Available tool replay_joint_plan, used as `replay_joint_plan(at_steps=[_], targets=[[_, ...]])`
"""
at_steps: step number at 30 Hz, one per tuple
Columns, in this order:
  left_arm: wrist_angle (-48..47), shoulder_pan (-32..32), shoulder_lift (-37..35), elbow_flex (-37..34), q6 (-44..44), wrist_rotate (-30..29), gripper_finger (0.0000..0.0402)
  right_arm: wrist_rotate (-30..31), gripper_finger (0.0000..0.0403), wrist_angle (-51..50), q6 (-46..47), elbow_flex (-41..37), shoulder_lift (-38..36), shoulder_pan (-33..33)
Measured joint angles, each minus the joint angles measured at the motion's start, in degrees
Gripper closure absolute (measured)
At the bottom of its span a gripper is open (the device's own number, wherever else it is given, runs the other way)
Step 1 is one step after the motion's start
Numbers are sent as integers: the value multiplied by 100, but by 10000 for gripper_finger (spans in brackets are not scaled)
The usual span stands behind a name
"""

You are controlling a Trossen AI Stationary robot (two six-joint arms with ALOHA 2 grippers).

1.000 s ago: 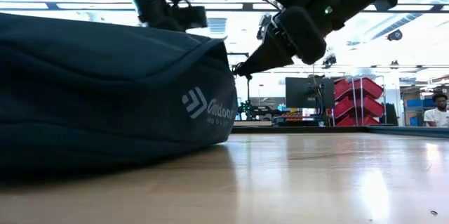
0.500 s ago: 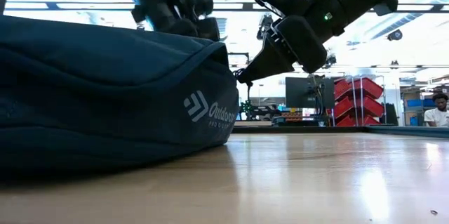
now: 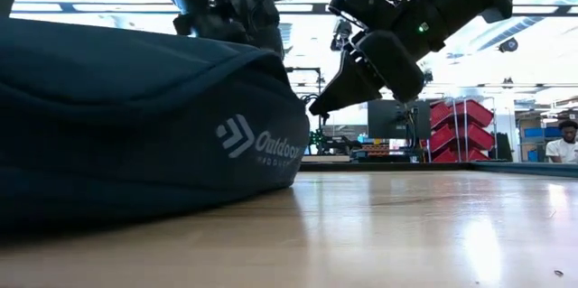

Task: Unpack backpack
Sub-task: Close the dark blue backpack

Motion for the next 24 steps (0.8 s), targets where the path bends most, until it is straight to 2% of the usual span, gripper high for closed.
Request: replay_joint_plan(at_steps=[4,6,11,19,22,24], targets=[[51,2,-27,121,-165,658,207,0,403,-59,47,0,0,-23],[144,-7,25,96,-272,756,209,0,403,-75,104,0,0,-23],[183,4,264,51,-307,162,200,0,403,-89,109,0,0,-22],[271,4,713,78,-237,138,165,0,403,-130,107,0,0,-20],[279,0,718,78,-221,112,192,0,403,-135,103,0,0,-23],[252,-6,705,78,-188,116,244,0,403,-135,104,0,0,-21]])
